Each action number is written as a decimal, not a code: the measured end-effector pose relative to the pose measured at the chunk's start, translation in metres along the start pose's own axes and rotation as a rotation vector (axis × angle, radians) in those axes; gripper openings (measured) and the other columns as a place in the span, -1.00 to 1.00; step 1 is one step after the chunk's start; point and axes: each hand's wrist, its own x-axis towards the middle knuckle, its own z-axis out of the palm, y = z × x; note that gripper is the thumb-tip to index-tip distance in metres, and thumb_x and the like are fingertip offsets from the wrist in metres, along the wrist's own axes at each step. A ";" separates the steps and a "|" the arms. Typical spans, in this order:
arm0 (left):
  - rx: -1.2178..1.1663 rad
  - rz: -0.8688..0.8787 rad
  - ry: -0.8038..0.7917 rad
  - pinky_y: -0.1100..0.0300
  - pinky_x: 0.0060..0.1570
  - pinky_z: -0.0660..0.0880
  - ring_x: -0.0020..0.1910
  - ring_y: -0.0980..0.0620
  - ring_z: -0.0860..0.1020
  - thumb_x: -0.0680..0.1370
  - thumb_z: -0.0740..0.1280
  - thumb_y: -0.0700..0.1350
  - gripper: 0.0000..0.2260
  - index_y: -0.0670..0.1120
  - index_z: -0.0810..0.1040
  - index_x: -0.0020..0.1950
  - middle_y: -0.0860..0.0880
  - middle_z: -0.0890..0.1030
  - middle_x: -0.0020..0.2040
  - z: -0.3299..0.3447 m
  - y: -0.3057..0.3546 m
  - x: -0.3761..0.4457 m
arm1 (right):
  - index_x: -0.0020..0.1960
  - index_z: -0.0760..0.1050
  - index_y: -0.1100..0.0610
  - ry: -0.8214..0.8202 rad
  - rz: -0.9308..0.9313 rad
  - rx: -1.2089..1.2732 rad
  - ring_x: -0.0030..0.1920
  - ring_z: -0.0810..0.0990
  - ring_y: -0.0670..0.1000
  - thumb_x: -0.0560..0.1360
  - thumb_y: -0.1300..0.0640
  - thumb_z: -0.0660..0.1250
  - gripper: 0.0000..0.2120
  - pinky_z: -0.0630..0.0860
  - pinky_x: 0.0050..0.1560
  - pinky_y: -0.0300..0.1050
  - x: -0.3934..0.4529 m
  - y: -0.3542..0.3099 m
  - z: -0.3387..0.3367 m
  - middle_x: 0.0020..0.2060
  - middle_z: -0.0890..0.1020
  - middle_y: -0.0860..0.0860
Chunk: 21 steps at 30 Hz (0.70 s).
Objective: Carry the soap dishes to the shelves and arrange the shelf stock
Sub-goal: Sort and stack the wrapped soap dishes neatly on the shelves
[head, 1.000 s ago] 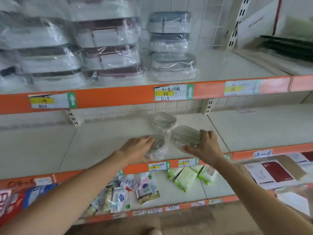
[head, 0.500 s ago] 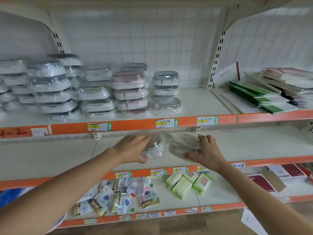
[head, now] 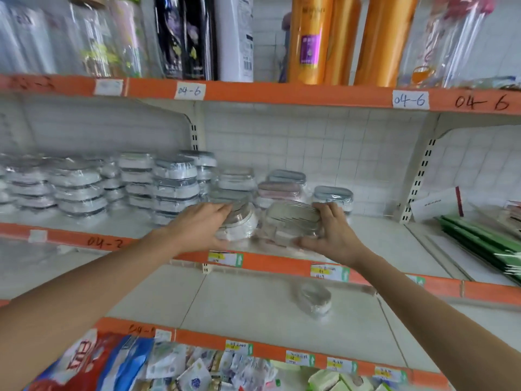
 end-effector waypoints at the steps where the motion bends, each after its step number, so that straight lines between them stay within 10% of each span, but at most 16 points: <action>1: 0.021 -0.020 0.000 0.04 0.24 0.44 0.31 -0.10 0.43 0.48 0.34 0.11 -0.27 -0.16 0.16 0.53 -0.11 0.39 0.42 -0.007 -0.012 -0.002 | 0.42 0.25 0.20 0.000 -0.041 -0.004 0.28 0.30 0.08 0.28 -0.13 0.53 -0.13 0.21 0.31 -0.16 0.016 -0.010 0.003 0.20 0.33 0.09; 16: 0.190 -0.123 0.058 0.17 0.42 0.19 0.51 -0.04 0.18 0.54 0.28 0.06 -0.29 -0.16 0.04 0.57 -0.12 0.14 0.56 -0.034 -0.139 0.020 | 0.47 0.17 0.17 -0.252 -0.154 -0.214 0.22 0.42 0.09 0.38 -0.27 0.39 -0.14 0.40 0.26 -0.04 0.217 -0.090 0.069 0.27 0.38 0.08; 21: 0.186 -0.067 0.070 0.03 0.36 0.36 0.43 -0.11 0.31 0.51 0.31 0.07 -0.29 -0.21 0.13 0.53 -0.16 0.27 0.49 -0.031 -0.137 0.054 | 0.51 0.16 0.01 -0.468 -0.181 -0.481 0.45 0.24 0.05 0.43 -0.37 0.23 -0.21 0.05 0.49 0.09 0.234 -0.081 0.085 0.47 0.28 -0.01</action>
